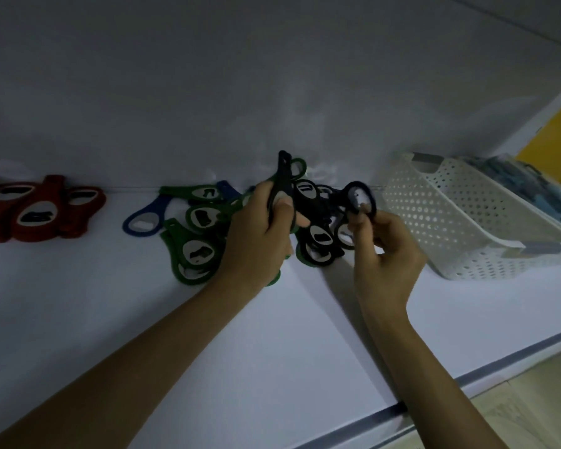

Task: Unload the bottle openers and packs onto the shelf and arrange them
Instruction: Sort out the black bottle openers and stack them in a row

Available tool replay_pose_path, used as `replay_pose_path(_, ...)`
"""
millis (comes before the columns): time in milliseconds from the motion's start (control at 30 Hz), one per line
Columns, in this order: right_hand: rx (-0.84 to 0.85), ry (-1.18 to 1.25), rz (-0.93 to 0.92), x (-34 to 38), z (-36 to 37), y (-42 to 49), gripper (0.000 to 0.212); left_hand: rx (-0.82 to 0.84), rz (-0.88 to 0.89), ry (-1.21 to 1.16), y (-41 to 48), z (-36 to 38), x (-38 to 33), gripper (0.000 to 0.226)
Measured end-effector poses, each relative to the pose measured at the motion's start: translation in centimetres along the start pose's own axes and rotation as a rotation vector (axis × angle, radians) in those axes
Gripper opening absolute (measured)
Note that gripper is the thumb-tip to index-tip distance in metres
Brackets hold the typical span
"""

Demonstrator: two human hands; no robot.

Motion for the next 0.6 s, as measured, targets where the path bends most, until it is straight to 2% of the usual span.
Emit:
replay_pose_path(67, -0.037, 0.026, -0.027, 0.3, -0.2, 0.1, 0.014, 0.076, -0.131, -0.042, -1.0, 1.0, 1.0, 0.017)
replay_pose_path(133, 0.014, 0.007, -0.122, 0.6, -0.1, -0.1, 0.02, 0.102, -0.117, -0.021, -1.8, 1.3, 1.3, 0.022)
replay_pose_path(233, 0.225, -0.035, -0.316, 1.3, 1.2, -1.2, 0.032, 0.112, -0.154, -0.082, -1.8, 1.3, 1.4, 0.024)
replay_pose_path(333, 0.424, -0.028, -0.406, 1.5, 2.5, -2.3, 0.04, 0.095, -0.165, -0.079, -1.3, 1.0, 1.8, 0.032)
replay_pose_path(400, 0.453, -0.039, -0.373, 1.3, 2.7, -2.5, 0.042, 0.079, -0.176, -0.05, -1.3, 0.8, 2.1, 0.036)
replay_pose_path(467, 0.382, -0.093, -0.244, 0.6, 2.4, -2.0, 0.036, 0.075, -0.187, -0.085, -1.4, 0.8, 2.0, 0.031)
replay_pose_path(533, 0.352, -0.246, -0.129, -0.8, 2.1, -1.3, 0.032, 0.065, -0.201, -0.139, -1.4, 0.8, 1.8, 0.024)
replay_pose_path(600, 0.438, -0.442, -0.103, -2.0, 2.5, -1.1, 0.036, 0.057, -0.206, -0.17, -1.4, 0.7, 1.7, 0.018)
Point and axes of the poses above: each hand's wrist, its own y-axis towards the middle knuckle, its own z-axis out of the palm, x = y × z, the point moved 6 cm from there along y, towards the middle knuckle, and after that the axes turned 14 degrees about -x, right-handed, at the moved point
